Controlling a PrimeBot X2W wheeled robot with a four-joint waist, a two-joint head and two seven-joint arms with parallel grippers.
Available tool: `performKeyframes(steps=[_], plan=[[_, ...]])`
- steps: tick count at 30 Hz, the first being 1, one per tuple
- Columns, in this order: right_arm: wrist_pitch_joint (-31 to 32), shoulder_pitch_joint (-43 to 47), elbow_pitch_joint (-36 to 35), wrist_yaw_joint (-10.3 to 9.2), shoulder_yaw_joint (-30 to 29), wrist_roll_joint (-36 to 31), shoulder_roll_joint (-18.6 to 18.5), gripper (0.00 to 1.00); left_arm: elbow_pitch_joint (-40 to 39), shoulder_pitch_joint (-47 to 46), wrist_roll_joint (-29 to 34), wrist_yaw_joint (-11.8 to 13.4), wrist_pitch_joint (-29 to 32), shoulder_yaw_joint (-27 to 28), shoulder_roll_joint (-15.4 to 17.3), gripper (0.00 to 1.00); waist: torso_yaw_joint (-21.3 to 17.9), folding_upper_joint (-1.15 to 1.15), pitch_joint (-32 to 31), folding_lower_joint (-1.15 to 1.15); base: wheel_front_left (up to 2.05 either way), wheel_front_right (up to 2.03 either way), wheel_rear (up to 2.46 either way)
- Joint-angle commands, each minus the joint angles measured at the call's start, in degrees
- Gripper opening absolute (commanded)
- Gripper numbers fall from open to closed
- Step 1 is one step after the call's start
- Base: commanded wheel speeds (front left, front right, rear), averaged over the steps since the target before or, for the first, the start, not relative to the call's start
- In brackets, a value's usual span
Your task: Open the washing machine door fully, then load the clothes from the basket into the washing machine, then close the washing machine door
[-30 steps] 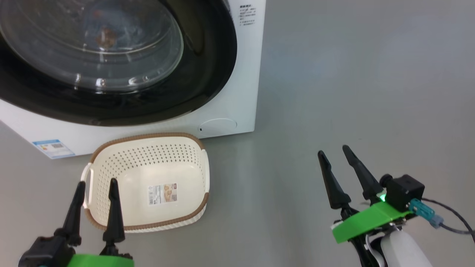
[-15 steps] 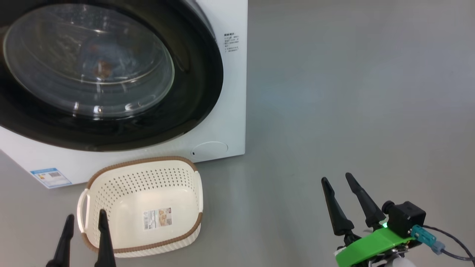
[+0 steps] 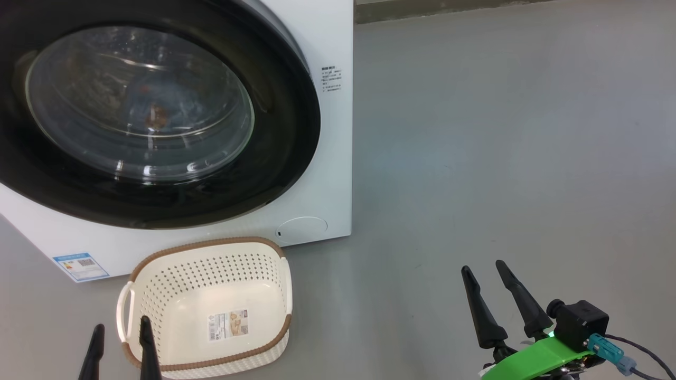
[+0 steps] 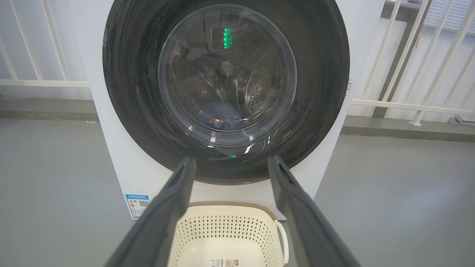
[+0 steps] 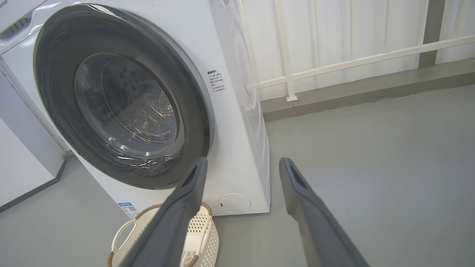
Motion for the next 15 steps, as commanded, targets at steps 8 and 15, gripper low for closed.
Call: performKeyframes(steps=[8, 15], plan=[[-0.3, 0.3, -1.5, -0.14, 0.7, -1.9, 0.3, 1.00, -1.6, 0.2, 0.1, 1.2, -0.5, 1.0, 0.9, 1.00, 0.3, 0.00, -0.3, 0.00, 0.00, 0.00, 0.00], [-0.3, 0.4, -1.1, -0.14, 0.4, -1.7, 0.3, 1.00, -2.1, 0.6, -0.3, 1.5, -0.5, 0.7, 0.9, 1.00, 0.5, 0.00, -0.5, 0.00, 0.00, 0.00, 0.00]])
